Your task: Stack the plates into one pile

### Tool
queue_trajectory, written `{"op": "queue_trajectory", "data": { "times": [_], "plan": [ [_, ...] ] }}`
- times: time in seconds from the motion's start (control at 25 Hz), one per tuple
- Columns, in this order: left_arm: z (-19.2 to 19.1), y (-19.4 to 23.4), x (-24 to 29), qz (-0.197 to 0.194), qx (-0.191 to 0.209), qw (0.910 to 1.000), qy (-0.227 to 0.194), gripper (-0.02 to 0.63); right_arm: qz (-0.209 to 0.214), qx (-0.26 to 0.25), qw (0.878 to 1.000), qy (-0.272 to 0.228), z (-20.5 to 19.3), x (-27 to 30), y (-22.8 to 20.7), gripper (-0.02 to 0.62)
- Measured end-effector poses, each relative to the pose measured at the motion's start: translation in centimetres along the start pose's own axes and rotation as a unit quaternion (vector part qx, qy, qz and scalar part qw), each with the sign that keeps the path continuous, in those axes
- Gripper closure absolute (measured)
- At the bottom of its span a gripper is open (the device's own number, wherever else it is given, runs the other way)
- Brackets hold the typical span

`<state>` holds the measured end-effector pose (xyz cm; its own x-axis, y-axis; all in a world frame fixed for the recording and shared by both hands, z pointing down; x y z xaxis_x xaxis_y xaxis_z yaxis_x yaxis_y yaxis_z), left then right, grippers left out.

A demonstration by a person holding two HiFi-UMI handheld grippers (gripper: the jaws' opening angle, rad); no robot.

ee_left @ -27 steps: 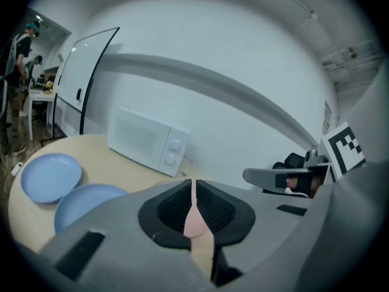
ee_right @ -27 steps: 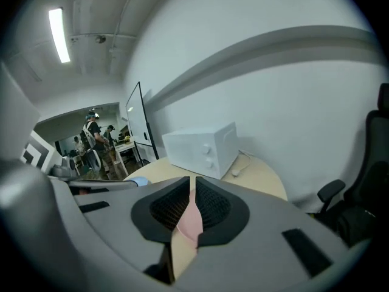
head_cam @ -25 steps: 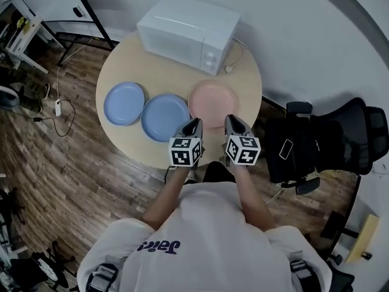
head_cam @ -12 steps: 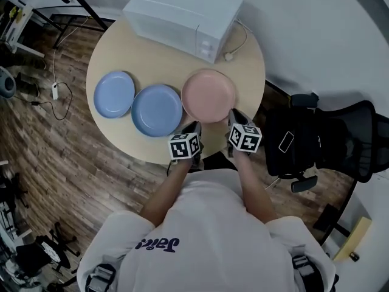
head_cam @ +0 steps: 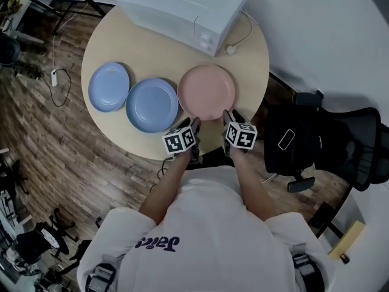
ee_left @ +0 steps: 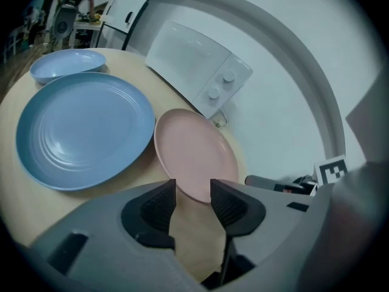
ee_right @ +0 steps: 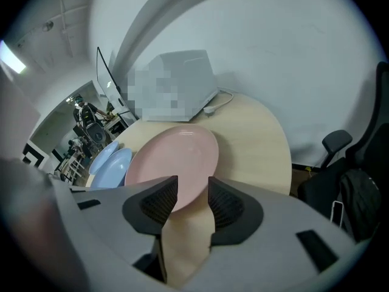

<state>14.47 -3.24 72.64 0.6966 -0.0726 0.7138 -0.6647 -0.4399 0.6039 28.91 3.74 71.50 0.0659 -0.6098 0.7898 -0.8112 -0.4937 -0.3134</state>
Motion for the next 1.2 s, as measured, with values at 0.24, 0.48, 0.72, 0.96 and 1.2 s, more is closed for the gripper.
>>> {"op": "queue_trajectory", "data": {
  "times": [0.24, 0.48, 0.72, 0.96, 1.2],
  "plan": [
    [0.7, 1.7, 1.6, 0.029, -0.067, 0.9972, -0.018, 0.440, 0.020, 0.053, 0.998, 0.022, -1.2, 2.2, -0.9, 0.446],
    [0.9, 2.9, 2.4, 0.066, -0.083, 0.9940, -0.027, 0.480, 0.018, 0.057, 0.997, 0.046, -1.4, 3.8, -1.3, 0.458],
    [1.0, 3.1, 2.4, 0.067, -0.097, 0.9926, -0.028, 0.525, 0.010, 0.051, 0.997, 0.060, -1.2, 4.1, -1.5, 0.495],
    [1.4, 2.4, 1.7, 0.058, -0.099, 0.9928, -0.036, 0.528, 0.007, 0.047, 0.998, 0.051, -0.3, 3.2, -1.2, 0.499],
    [1.4, 1.4, 0.4, 0.044, -0.102, 0.9928, -0.046, 0.528, 0.002, 0.042, 0.998, 0.037, 0.2, 1.6, -0.7, 0.500]
  ]
}}
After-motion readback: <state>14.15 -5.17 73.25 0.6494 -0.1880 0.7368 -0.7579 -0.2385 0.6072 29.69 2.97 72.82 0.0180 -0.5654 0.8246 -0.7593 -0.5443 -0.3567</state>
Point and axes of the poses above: the fingertips, and each gripper's own axes: x forward along the fingers, y to its left, z out of its top, the point moved 1 cm from there along -x, backward along the fingers, and after that the axes turned 5 degrees about y, right-handed, at the moved point
